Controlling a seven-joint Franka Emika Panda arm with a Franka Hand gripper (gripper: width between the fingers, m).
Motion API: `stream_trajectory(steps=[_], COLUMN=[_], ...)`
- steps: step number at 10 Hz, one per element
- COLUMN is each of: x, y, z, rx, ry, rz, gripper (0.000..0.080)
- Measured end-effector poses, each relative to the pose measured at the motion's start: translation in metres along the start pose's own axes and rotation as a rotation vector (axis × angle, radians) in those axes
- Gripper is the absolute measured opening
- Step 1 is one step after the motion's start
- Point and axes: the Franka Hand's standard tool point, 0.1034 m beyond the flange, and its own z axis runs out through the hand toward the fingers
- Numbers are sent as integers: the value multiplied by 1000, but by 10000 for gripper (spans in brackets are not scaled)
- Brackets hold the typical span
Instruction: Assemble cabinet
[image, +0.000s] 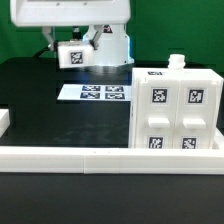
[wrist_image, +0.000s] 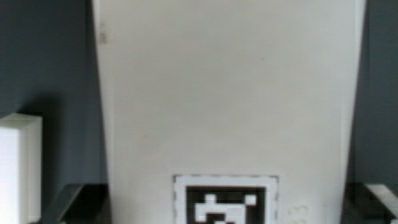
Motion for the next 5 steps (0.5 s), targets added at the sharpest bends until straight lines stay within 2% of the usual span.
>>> stream_trajectory(steps=[1, 5], x=[13, 8], y=[-11, -10], z=[-8, -3], rx=[-2, 1], ry=[7, -2], rz=[17, 5], gripper=[554, 554])
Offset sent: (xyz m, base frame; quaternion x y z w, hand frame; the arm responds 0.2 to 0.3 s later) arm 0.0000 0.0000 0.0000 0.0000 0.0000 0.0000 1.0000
